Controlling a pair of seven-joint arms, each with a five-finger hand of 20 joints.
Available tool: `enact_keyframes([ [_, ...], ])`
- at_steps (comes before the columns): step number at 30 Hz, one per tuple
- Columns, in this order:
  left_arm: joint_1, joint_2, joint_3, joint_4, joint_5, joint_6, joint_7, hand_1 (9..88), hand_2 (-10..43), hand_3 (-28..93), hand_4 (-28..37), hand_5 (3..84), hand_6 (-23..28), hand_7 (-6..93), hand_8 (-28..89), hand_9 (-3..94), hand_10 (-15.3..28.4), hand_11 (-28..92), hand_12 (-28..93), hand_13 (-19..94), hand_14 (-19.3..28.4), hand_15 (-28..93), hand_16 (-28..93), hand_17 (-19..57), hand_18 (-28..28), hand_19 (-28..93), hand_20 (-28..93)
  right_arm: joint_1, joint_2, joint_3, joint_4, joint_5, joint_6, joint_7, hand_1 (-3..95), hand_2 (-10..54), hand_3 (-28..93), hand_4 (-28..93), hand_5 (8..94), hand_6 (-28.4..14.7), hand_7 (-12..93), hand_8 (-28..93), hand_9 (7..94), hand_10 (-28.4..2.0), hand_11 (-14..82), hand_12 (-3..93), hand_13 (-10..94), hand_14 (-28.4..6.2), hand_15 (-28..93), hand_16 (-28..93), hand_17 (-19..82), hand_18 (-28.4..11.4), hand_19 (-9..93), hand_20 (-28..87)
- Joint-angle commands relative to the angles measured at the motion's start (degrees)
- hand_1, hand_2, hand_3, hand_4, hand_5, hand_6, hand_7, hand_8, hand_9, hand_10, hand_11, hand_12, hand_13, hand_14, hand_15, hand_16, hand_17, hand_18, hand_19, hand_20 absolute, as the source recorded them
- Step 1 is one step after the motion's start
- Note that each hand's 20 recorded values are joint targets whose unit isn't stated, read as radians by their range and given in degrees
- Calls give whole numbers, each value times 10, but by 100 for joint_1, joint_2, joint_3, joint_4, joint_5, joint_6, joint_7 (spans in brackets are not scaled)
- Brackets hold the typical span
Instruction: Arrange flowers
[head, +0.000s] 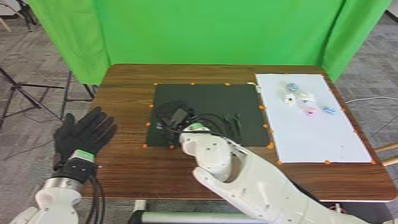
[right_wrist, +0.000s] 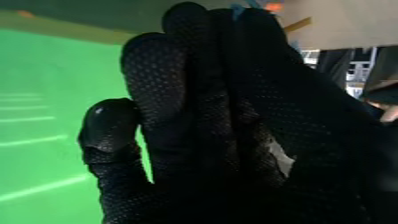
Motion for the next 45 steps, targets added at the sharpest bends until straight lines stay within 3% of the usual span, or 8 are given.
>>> enact_keyframes([
  [1, -91, -9, 24, 28, -3, 86, -139, 257, 159, 702, -283, 454, 82, 228, -102, 396, 151, 316, 140, 282, 162, 513, -73, -41, 164, 440, 124, -173, -118, 10, -33, -219, -25, 210, 546, -92, 727, -283, 726, -11, 335, 86, 858, -89, 113, 380, 741, -79, 498, 384, 385, -232, 899, 412],
  [9, -97, -33, 40, 38, 7, 73, -170, 266, 154, 707, -283, 454, 82, 234, -105, 391, 151, 324, 144, 275, 159, 520, -71, -42, 164, 444, 126, -171, -117, -96, -156, -224, 88, 270, 542, -94, 725, -283, 717, -15, 328, 84, 848, -92, 115, 374, 735, -82, 500, 379, 383, -233, 898, 408],
  [16, -159, -46, 79, 64, 48, 45, -244, 271, 151, 708, -283, 453, 81, 240, -108, 389, 152, 329, 144, 275, 158, 525, -73, -42, 165, 446, 127, -175, -186, -75, -115, -238, -165, 525, 526, -95, 721, -283, 712, -20, 314, 78, 833, -99, 131, 360, 734, -91, 509, 363, 383, -236, 900, 404],
  [27, -77, -80, 37, 40, 40, -3, -213, 290, 129, 711, -283, 450, 80, 248, -114, 388, 151, 333, 144, 276, 156, 531, -75, -42, 164, 447, 126, -237, -197, -43, -252, -57, -524, 767, 465, -95, 722, -277, 696, -31, 256, 56, 788, -127, 216, 257, 721, -106, 533, 298, 378, -247, 903, 395],
  [30, -43, -99, 26, 31, 13, 27, -193, 292, 128, 710, -283, 450, 80, 249, -114, 387, 150, 335, 144, 276, 156, 531, -76, -42, 164, 446, 126, -252, -136, -50, -387, -33, -368, 698, 446, -95, 732, -276, 692, -32, 242, 47, 778, -134, 237, 215, 719, -107, 534, 295, 376, -248, 903, 393],
  [40, -70, -114, 53, 50, -9, 19, -199, 293, 125, 712, -283, 449, 80, 252, -116, 387, 151, 340, 144, 277, 157, 534, -75, -42, 165, 447, 126, -273, -110, 13, -537, 65, -466, 848, 395, -95, 756, -260, 687, -29, 226, -105, 769, -136, 233, 206, 716, -113, 536, 291, 373, -254, 904, 389],
  [45, -13, -232, 14, 53, 3, -45, -254, 293, 125, 711, -283, 449, 80, 253, -116, 387, 151, 340, 143, 277, 156, 533, -76, -42, 165, 447, 126, -485, 56, 437, -825, 268, -597, 1008, 375, -95, 745, -257, 681, -36, 217, -109, 760, -142, 227, 204, 715, -115, 538, 291, 375, -256, 905, 387],
])
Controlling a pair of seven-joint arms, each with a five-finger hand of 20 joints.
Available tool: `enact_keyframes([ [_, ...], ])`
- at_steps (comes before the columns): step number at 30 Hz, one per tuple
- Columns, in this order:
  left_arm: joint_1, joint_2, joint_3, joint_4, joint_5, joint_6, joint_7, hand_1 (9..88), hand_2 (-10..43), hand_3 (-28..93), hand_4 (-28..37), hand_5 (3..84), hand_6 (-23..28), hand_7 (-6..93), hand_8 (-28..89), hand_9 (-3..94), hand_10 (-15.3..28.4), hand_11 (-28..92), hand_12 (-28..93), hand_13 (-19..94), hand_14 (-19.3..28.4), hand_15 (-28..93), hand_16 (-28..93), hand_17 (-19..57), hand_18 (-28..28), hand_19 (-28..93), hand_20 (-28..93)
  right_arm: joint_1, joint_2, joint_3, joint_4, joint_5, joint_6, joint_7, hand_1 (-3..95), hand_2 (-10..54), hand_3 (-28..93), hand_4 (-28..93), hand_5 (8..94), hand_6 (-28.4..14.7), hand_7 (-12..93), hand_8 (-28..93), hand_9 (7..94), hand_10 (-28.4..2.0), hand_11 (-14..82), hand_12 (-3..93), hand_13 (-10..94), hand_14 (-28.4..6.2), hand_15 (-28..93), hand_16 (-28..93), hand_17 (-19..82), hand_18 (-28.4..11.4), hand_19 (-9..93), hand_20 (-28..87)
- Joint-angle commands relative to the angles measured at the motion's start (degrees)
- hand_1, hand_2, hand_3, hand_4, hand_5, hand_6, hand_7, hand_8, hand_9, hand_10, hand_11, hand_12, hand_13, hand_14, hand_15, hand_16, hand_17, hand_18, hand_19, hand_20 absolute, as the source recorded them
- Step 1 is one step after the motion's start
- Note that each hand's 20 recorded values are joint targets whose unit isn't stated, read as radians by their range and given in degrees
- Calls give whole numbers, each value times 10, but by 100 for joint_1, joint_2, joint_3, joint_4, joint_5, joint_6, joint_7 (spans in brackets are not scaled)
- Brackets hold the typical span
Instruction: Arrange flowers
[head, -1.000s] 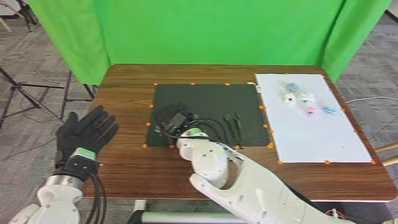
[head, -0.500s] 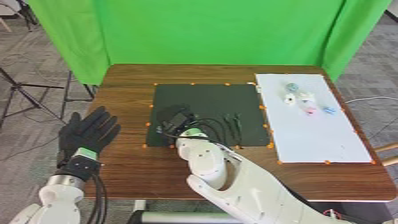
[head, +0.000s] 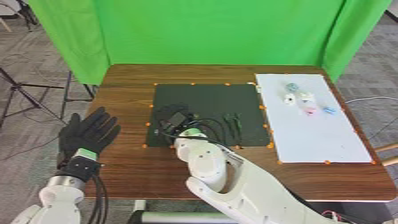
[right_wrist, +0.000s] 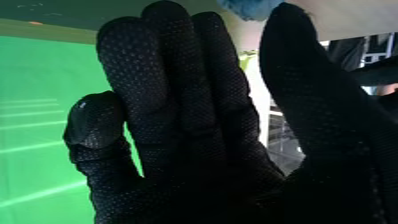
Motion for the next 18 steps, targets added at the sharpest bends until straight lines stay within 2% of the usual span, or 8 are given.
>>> enact_keyframes([
  [1, 136, -169, -73, -7, -3, -114, -72, 293, 125, 711, -283, 449, 80, 253, -116, 387, 151, 341, 143, 277, 156, 533, -76, -42, 165, 447, 126, -307, 256, 637, -444, 231, -76, 268, 367, -95, 743, -255, 679, -37, 214, -108, 755, -144, 223, 202, 712, -118, 537, 291, 375, -258, 906, 386],
  [2, 147, -195, -92, -15, 30, -112, -126, 293, 125, 711, -283, 449, 80, 253, -117, 387, 151, 341, 143, 277, 157, 533, -76, -42, 165, 447, 126, -463, 331, 892, -543, 280, -49, 280, 361, -95, 741, -251, 675, -41, 208, -107, 753, -145, 222, 202, 710, -120, 537, 290, 376, -259, 907, 385],
  [4, 163, -185, -115, 2, 79, -207, -133, 293, 126, 710, -283, 449, 80, 252, -116, 387, 151, 340, 142, 277, 156, 533, -77, -42, 165, 447, 126, -756, 432, 1477, -697, 559, 123, 517, 348, -95, 733, -245, 669, -45, 201, -104, 745, -151, 217, 200, 707, -123, 533, 287, 378, -259, 909, 384],
  [9, 353, -197, -185, -96, 31, -217, 28, 290, 127, 709, -283, 448, 80, 251, -116, 386, 151, 339, 142, 277, 157, 532, -76, -42, 165, 446, 126, -1277, 989, 2729, -898, 915, 652, 1096, 339, -95, 730, -232, 643, -57, 188, -98, 717, -164, 205, 196, 682, -135, 526, 277, 382, -258, 915, 380],
  [12, 476, -181, -220, -146, -15, -199, 191, 288, 128, 709, -283, 448, 80, 251, -116, 386, 151, 339, 142, 277, 157, 531, -76, -42, 165, 445, 126, -1396, 1358, 3196, -763, 821, 874, 1353, 337, -95, 739, -228, 596, -74, 176, -94, 651, -185, 185, 183, 618, -152, 528, 251, 371, -255, 905, 365],
  [13, 516, -194, -273, -146, -9, -209, 179, 287, 128, 709, -283, 447, 80, 251, -116, 386, 151, 338, 142, 277, 157, 531, -76, -42, 165, 445, 125, -1353, 1389, 3332, -692, 915, 701, 1576, 338, -95, 744, -227, 580, -80, 171, -94, 627, -190, 177, 178, 598, -160, 526, 241, 367, -256, 899, 359],
  [15, 637, -200, -307, -191, -62, -188, 309, 287, 128, 709, -283, 447, 80, 250, -116, 386, 152, 338, 142, 277, 157, 532, -76, -42, 166, 445, 125, -1229, 1504, 3571, -556, 1239, 449, 1884, 343, -95, 747, -227, 565, -87, 162, -93, 598, -198, 166, 174, 571, -168, 523, 227, 361, -259, 895, 353],
  [18, 645, -224, -315, -193, -47, -196, 294, 286, 129, 710, -283, 447, 80, 250, -115, 386, 152, 339, 143, 278, 157, 531, -75, -43, 166, 445, 126, -1188, 1730, 3842, -340, 1191, 338, 2051, 352, -93, 751, -227, 555, -97, 154, -88, 569, -212, 154, 165, 543, -183, 526, 200, 354, -263, 895, 342],
])
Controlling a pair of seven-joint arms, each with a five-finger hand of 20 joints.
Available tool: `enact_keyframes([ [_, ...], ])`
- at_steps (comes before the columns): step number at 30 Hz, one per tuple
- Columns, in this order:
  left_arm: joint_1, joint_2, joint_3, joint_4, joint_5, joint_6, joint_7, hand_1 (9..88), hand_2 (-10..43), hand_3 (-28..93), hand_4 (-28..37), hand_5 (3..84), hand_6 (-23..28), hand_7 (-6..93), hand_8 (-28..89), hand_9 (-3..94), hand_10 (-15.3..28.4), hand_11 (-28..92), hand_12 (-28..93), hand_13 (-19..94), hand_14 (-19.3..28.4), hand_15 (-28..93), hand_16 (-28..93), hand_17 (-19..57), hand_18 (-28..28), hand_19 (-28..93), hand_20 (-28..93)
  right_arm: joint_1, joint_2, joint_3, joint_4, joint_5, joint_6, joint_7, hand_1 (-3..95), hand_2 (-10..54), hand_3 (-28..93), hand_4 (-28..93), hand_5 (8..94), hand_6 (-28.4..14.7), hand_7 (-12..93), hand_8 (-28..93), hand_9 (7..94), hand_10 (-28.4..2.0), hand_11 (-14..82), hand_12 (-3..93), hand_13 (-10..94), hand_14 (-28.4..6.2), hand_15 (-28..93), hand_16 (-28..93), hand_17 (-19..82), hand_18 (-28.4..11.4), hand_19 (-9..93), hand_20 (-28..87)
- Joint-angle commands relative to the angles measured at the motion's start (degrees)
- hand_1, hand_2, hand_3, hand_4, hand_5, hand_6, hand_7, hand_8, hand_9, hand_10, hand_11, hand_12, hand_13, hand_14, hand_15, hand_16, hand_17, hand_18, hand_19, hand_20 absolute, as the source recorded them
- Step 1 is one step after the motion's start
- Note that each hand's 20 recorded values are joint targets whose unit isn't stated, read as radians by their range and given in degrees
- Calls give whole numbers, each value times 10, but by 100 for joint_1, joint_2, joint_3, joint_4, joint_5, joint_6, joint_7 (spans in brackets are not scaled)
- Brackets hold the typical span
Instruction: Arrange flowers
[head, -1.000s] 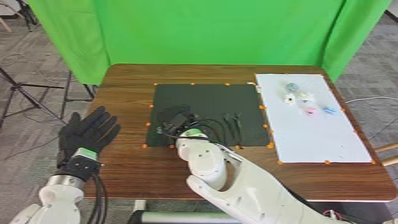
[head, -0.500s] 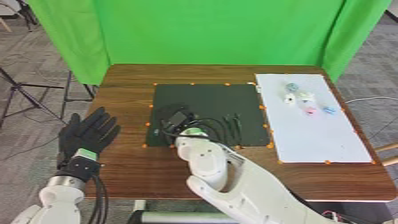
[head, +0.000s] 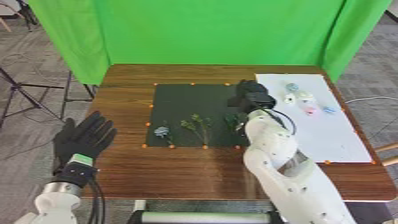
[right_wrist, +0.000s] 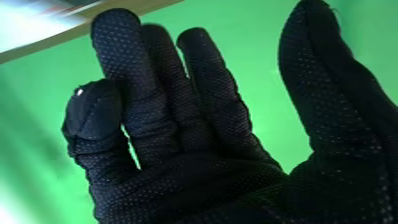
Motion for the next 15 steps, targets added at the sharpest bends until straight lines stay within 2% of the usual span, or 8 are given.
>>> enact_keyframes([
  [1, 266, -52, -102, -76, -63, -60, 165, 286, 129, 710, -283, 447, 80, 250, -115, 386, 151, 339, 144, 278, 157, 531, -75, -43, 166, 445, 126, 204, 920, 1005, 625, 154, -699, 758, 352, -93, 752, -227, 553, -98, 152, -88, 565, -213, 153, 164, 540, -184, 528, 197, 352, -264, 896, 341],
  [3, 289, 7, -102, -81, -171, 25, 199, 286, 130, 708, -283, 448, 81, 248, -115, 387, 151, 338, 143, 278, 157, 531, -74, -43, 166, 445, 126, 295, 1017, 1118, 676, 414, -944, 1053, 353, -93, 754, -228, 549, -99, 151, -88, 552, -215, 147, 161, 525, -187, 531, 189, 351, -264, 898, 337],
  [6, 331, 42, -128, -100, -106, -16, 249, 286, 131, 708, -283, 448, 81, 248, -115, 386, 152, 338, 143, 279, 158, 531, -74, -43, 166, 444, 126, 343, 1111, 1285, 806, 573, -1100, 1103, 345, -93, 736, -227, 548, -105, 140, -89, 543, -224, 141, 159, 516, -195, 535, 180, 344, -274, 902, 336],
  [10, 223, 42, -57, -67, -100, -54, 209, 286, 132, 707, -283, 447, 80, 248, -114, 386, 152, 338, 143, 281, 159, 533, -74, -43, 166, 444, 127, 271, 1205, 1459, 912, 704, -1095, 1185, 339, -94, 735, -224, 549, -107, 134, -87, 530, -228, 133, 158, 510, -200, 537, 175, 339, -279, 903, 335],
  [13, 250, 44, -45, -84, -131, -47, 248, 285, 133, 708, -283, 447, 80, 249, -114, 386, 151, 338, 143, 281, 159, 534, -73, -43, 166, 445, 127, 235, 1182, 1528, 956, 792, -1250, 1048, 343, -95, 738, -226, 532, -107, 129, -85, 501, -220, 120, 153, 506, -196, 533, 170, 335, -277, 899, 332],
  [14, 226, 31, -42, -71, -114, -44, 193, 285, 133, 707, -283, 447, 80, 250, -115, 386, 151, 338, 143, 281, 159, 534, -73, -43, 167, 444, 127, 170, 1178, 1571, 925, 806, -1226, 1063, 345, -95, 740, -229, 529, -107, 129, -85, 496, -219, 119, 152, 505, -195, 533, 169, 334, -277, 898, 331],
  [15, 250, 33, -36, -83, -133, -30, 231, 285, 133, 707, -283, 447, 80, 250, -115, 386, 151, 338, 144, 281, 159, 534, -73, -43, 166, 444, 127, 198, 1156, 1550, 957, 789, -1200, 1057, 350, -95, 742, -231, 528, -106, 129, -85, 492, -215, 117, 151, 505, -192, 532, 168, 332, -277, 897, 331],
])
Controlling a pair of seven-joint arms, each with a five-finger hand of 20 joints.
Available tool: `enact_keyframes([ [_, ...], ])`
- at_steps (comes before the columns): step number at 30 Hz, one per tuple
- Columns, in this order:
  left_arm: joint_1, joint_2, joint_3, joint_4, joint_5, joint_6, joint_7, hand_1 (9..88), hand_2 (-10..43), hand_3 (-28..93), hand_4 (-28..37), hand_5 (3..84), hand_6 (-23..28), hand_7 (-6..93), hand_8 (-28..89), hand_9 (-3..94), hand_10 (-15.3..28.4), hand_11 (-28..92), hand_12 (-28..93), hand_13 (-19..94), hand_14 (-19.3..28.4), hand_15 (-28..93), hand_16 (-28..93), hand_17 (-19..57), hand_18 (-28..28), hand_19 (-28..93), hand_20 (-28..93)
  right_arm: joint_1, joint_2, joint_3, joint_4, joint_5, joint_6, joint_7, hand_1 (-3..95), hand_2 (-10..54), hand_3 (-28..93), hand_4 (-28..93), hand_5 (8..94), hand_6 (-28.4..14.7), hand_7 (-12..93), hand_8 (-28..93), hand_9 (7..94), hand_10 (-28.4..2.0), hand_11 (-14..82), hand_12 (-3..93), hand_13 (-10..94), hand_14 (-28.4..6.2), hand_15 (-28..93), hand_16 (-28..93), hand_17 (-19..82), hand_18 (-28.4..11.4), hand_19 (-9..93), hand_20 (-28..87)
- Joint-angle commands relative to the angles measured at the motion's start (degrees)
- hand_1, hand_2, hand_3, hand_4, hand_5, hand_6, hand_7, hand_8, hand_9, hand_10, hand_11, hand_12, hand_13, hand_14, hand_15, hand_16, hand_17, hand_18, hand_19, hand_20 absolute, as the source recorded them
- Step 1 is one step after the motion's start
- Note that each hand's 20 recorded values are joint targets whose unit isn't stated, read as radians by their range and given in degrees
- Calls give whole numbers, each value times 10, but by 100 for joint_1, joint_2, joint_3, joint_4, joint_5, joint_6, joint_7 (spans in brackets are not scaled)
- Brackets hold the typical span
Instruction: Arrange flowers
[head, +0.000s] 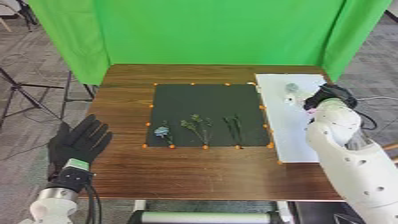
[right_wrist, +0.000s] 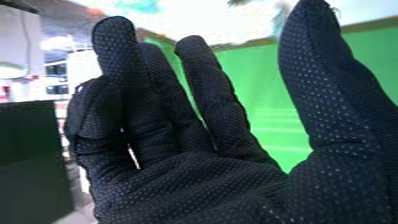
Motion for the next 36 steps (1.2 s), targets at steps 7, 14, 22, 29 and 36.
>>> enact_keyframes([
  [7, 15, 0, 57, -27, -60, -22, 44, 284, 133, 708, -283, 447, 80, 250, -115, 385, 152, 338, 144, 281, 159, 534, -73, -43, 166, 444, 127, -1, 100, 181, 373, -6, -2, 64, 392, -95, 756, -253, 521, -102, 132, -93, 470, -203, 104, 140, 515, -181, 525, 165, 332, -273, 894, 331],
  [14, 87, -64, 12, -63, -59, 23, 42, 285, 134, 707, -283, 447, 80, 251, -116, 386, 152, 338, 143, 282, 159, 534, -73, -44, 167, 444, 128, -10, 199, 199, 465, -5, 129, -110, 417, -95, 791, -270, 477, -106, 123, -96, 415, -191, 110, 120, 514, -180, 518, 152, 338, -266, 889, 313],
  [22, -31, -20, 55, -19, -77, 2, -19, 285, 135, 707, -283, 447, 80, 252, -116, 386, 152, 339, 143, 284, 159, 534, -73, -43, 167, 444, 127, -46, 163, 292, 357, 240, -408, -994, 446, -95, 807, -282, 485, -64, 165, -115, 452, -147, 120, 112, 529, -147, 514, 160, 317, -243, 878, 315],
  [29, -65, -39, 21, -26, 9, -18, -105, 286, 136, 706, -283, 448, 80, 252, -116, 387, 152, 341, 144, 285, 159, 536, -73, -43, 167, 444, 127, -19, 103, 171, 497, 226, -534, -990, 475, -95, 807, -282, 495, -55, 175, -123, 470, -134, 124, 113, 558, -133, 509, 173, 320, -238, 871, 332],
  [36, -29, -41, 58, -31, -26, -11, -39, 286, 136, 706, -283, 448, 80, 253, -116, 387, 152, 341, 143, 285, 160, 536, -74, -43, 167, 444, 128, -118, 60, -63, 617, 29, -124, -1073, 530, -95, 736, -283, 580, -20, 214, -134, 628, -119, 154, 142, 613, -96, 441, 309, 342, -227, 868, 350],
])
